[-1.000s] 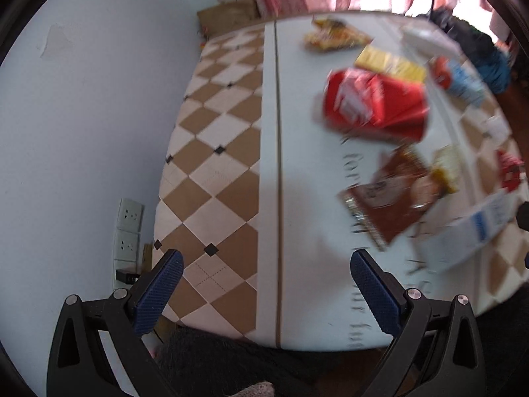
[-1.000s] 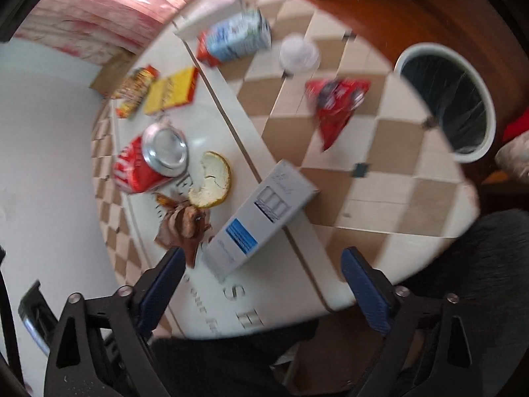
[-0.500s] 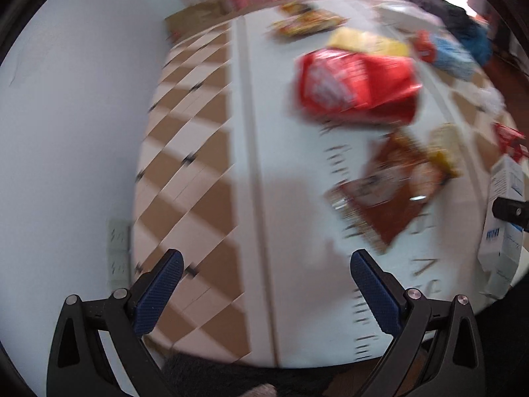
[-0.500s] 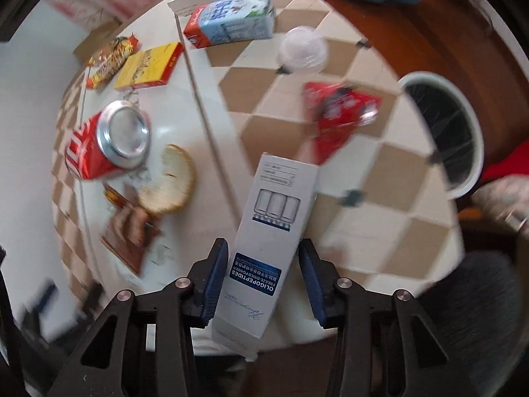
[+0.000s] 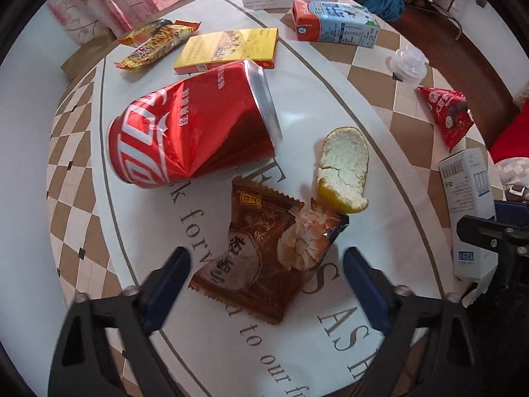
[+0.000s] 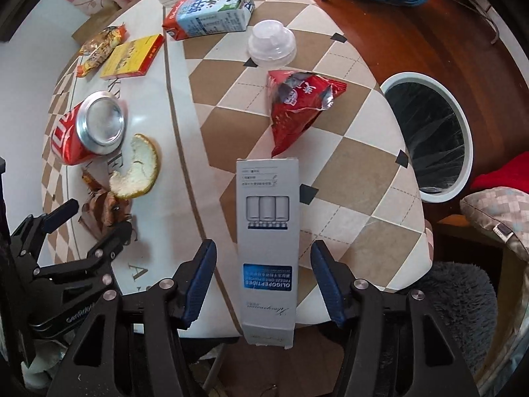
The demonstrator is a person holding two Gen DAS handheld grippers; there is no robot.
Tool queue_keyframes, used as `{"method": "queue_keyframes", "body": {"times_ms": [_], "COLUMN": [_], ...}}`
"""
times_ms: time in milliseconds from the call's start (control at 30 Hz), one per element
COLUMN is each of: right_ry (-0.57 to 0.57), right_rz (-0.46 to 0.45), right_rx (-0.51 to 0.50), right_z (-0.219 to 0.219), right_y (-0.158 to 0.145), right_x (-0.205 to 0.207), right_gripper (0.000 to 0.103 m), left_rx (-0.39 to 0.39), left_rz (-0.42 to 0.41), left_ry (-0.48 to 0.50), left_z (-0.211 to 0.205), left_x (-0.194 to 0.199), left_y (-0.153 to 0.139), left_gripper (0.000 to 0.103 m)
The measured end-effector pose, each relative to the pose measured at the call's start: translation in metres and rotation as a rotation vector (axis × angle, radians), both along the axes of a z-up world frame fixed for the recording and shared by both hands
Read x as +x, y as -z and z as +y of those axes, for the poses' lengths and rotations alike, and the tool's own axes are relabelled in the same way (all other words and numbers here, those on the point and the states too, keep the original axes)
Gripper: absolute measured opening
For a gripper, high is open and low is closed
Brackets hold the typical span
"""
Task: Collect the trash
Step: 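Grasp the brown snack wrapper with the left tool while the right tool grasps the white box, then carry the wrapper and white box over the trash bin and open both tools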
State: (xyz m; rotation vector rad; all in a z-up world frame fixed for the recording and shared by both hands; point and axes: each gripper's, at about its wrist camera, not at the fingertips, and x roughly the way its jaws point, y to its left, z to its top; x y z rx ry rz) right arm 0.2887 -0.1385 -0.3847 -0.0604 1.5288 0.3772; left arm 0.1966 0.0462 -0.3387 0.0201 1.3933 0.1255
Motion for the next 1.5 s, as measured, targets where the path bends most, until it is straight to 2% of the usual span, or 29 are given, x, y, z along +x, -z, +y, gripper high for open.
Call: {"method": "queue_keyframes", "body": {"times_ms": [33,100,167,233,400,600,733,900,1033,1233,1367,1500], "right_ry": [-0.001,-0.01,-0.014,-0.022,-0.024,-0.046,-0.069,-0.073,-0.039,0.029,0.112,0.193], "right_rz": [-0.01,-0.012,-0.004,-0.011,-0.029,-0.078,-0.12,-0.172,-0.21,-0.248,-0.247,-0.238], "right_rx": [-0.005,0.0,0.011,0.017,0.073,0.118,0.158,0.251,0.333,0.413,0.452,0.44], "right_z": [0.005,0.014,0.014,0.014,0.006,0.004,0.0,-0.014,-0.041,-0.107,-0.168,-0.229], "right_y": [0.001,0.005,0.006,0.005,-0.005,-0.033,-0.058,-0.096,-0.126,-0.156,-0.157,-0.139], "right_x": [0.0,0.001,-0.001,-0.005,-0.016,-0.024,-0.028,-0.034,-0.034,-0.018,0.004,0.034], "right_gripper": [0.053,0.038,0.037,0.037,0.037,0.036,0.036,0.036,0.036,0.036,0.036,0.036], "left_rx": [0.007,0.0,-0.004,-0.001,0.003,0.006,0.026,0.052,0.058,0.031,-0.015,-0.085], "left_rz": [0.008,0.014,0.005,0.003,-0.025,-0.095,-0.167,-0.269,-0.345,-0.405,-0.42,-0.386], "left_ry": [0.001,-0.005,-0.018,-0.026,-0.062,-0.114,-0.143,-0.158,-0.159,-0.12,-0.058,0.005], "left_z": [0.0,0.001,0.003,0.003,0.005,0.01,0.008,-0.02,-0.049,-0.093,-0.135,-0.185], "left_x": [0.001,0.004,0.004,0.001,-0.007,-0.018,-0.026,-0.05,-0.063,-0.046,-0.014,0.034], "left_y": [0.002,0.004,0.004,0.005,-0.001,-0.026,-0.056,-0.107,-0.148,-0.181,-0.187,-0.171], "left_gripper": [0.068,0.06,0.056,0.046,0.043,0.043,0.043,0.043,0.043,0.043,0.043,0.043]}}
